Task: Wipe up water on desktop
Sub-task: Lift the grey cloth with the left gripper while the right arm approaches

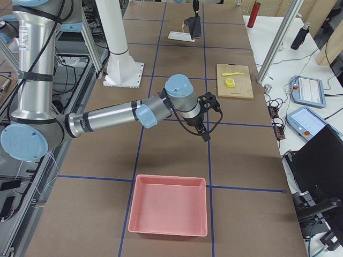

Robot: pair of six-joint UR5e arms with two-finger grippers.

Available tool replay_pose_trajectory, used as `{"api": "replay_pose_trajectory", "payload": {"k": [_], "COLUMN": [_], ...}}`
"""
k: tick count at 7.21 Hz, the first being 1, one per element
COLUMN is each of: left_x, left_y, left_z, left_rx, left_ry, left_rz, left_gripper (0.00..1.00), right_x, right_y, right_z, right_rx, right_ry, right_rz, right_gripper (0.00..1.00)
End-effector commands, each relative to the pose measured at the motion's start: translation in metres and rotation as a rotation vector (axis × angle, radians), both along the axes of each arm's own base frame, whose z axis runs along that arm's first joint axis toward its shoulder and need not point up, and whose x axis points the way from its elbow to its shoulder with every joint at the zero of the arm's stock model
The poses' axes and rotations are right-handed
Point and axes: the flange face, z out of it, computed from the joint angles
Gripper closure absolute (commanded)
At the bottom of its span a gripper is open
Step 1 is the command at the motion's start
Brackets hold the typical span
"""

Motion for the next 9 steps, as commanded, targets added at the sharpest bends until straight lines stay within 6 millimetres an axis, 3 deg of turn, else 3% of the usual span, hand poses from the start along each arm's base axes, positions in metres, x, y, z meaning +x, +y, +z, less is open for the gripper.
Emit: {"api": "replay_pose_trajectory", "payload": {"k": [1, 2, 4, 7, 9], "left_x": [0.010, 0.019, 0.054, 0.119, 0.144], "left_y": [-0.020, -0.020, -0.016, -0.002, 0.003], "left_z": [-0.072, -0.100, -0.141, -0.184, -0.223], "left_rx": [-0.157, -0.229, -0.326, -0.410, -0.497], "left_ry": [0.133, 0.190, 0.277, 0.341, 0.382], "left_rz": [-0.082, -0.082, -0.107, -0.128, -0.159], "left_gripper": [1.00, 1.00, 1.00, 1.00, 1.00], "right_x": [-0.046, -0.069, -0.112, -0.233, -0.314], "right_y": [-0.019, -0.026, -0.032, -0.015, 0.007], "right_z": [-0.046, -0.067, -0.106, -0.192, -0.228], "right_rx": [0.149, 0.161, 0.286, 0.427, 0.512], "right_ry": [-0.035, -0.063, -0.100, -0.151, -0.142], "right_rz": [-0.085, -0.097, -0.093, -0.135, -0.128], "right_gripper": [0.02, 0.08, 0.07, 0.01, 0.01]}}
